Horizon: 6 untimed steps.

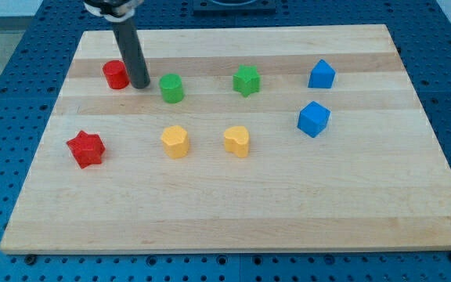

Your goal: Move your arm left to the red circle

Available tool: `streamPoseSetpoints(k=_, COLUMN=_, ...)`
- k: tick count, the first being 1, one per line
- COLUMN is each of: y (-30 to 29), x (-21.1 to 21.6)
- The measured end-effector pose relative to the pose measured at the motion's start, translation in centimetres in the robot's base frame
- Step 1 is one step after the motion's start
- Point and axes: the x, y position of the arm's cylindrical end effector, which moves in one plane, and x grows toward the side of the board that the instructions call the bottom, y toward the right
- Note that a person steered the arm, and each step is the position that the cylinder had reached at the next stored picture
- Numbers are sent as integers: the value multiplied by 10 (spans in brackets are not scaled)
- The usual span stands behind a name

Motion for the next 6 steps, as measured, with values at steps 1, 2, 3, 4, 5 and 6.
streamPoseSetpoints(k=1, y=53, x=11)
streamPoseSetpoints(k=2, y=89, x=11)
streamPoseSetpoints(k=3, y=52, x=8)
streamPoseSetpoints(k=4, y=9, x=-31)
streamPoseSetpoints(k=5, y=3, x=-81)
streamPoseSetpoints(k=6, y=-46, x=-91)
